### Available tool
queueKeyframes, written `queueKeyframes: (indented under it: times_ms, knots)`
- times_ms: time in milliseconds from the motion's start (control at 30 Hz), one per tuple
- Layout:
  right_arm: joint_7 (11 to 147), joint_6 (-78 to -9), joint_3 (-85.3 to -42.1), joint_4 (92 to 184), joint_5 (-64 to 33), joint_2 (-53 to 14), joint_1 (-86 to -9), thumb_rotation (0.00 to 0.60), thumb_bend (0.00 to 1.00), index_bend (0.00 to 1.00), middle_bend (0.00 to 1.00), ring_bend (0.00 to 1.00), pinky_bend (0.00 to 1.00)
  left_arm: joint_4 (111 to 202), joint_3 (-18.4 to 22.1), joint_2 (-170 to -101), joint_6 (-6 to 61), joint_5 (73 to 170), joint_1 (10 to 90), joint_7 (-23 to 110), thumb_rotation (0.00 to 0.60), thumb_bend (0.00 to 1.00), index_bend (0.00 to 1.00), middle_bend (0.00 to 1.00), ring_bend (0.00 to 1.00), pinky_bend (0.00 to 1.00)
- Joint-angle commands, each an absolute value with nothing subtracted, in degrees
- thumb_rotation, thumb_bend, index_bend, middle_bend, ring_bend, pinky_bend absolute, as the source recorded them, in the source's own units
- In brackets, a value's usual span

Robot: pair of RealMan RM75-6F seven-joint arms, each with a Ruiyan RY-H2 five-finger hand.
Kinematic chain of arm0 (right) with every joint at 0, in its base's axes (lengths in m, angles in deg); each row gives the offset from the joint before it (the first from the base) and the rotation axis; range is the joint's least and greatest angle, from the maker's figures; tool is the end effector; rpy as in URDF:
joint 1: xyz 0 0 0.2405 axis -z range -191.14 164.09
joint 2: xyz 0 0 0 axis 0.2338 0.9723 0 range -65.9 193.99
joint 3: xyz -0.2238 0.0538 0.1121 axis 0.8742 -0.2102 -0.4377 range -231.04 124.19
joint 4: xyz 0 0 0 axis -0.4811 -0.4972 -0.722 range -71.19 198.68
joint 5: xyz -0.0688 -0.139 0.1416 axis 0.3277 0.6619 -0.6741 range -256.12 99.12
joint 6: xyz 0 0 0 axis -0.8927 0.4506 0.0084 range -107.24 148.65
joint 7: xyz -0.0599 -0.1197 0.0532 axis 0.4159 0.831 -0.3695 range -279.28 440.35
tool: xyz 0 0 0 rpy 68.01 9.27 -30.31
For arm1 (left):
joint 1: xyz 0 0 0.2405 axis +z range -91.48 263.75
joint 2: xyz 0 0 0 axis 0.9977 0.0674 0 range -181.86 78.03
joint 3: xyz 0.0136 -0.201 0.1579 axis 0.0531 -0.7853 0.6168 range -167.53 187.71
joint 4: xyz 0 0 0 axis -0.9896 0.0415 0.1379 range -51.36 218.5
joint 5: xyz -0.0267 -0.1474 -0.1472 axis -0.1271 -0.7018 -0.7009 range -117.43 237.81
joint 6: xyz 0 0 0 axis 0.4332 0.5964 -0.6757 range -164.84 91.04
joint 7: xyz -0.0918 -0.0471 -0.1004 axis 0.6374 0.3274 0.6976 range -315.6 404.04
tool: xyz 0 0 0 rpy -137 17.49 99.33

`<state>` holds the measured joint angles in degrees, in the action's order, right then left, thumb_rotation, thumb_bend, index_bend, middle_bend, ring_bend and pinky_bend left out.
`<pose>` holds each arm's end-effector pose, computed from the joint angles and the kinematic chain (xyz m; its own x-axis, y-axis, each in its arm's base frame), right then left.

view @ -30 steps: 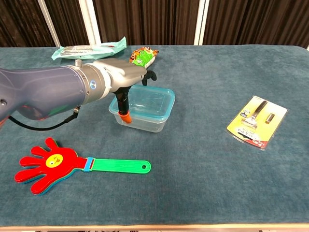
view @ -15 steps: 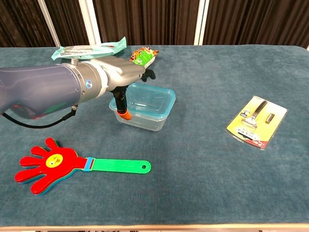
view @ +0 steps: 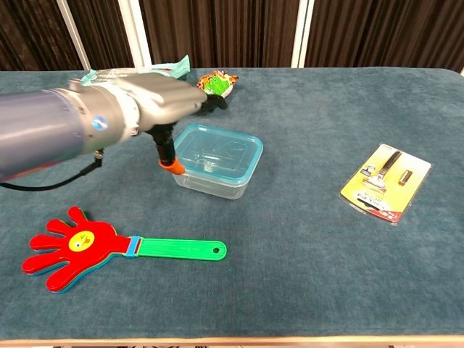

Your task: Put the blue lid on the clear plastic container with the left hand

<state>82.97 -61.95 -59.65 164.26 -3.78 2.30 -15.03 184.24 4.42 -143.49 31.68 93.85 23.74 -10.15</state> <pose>-0.3189 -0.1705 0.1701 0.3136 -0.0195 0.9494 -0.9254 0.2178 0.3102 -0.0535 0.3212 -0.0381 0.7190 0.2067 0.6636 0.6704 -0.4581 -0.5837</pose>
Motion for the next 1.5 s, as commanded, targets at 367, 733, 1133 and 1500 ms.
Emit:
queueKeyframes:
  times_ms: [367,733,1133,1500]
  knots:
    - [83.2,-61.91,-59.72,164.07,-4.45,1.96,-14.93,0.6,0.34,0.0,0.01,0.0,0.0,185.48,3.9,-139.12,29.46,102.2,26.21,-3.49,0.6,0.24,0.14,0.21,0.12,0.07]
    - [82.86,-61.76,-59.91,164.22,-4.86,1.99,-14.93,0.6,0.34,0.0,0.01,0.0,0.0,177.13,1.29,-143.68,25.64,105.82,24.03,-0.86,0.6,0.35,0.48,0.42,0.27,0.19]
    - [82.44,-61.48,-60.02,164.48,-5.08,2.2,-14.99,0.6,0.34,0.0,0.01,0.0,0.0,171.78,0.58,-147.78,23.75,106.14,23.59,-0.06,0.6,0.48,0.62,0.56,0.34,0.23]
    - [82.11,-61.42,-59.93,164.37,-4.98,2.21,-14.93,0.6,0.34,0.0,0.01,0.0,0.0,167.05,0.47,-150.83,21.83,106.43,22.84,-0.5,0.6,0.59,0.64,0.59,0.35,0.24]
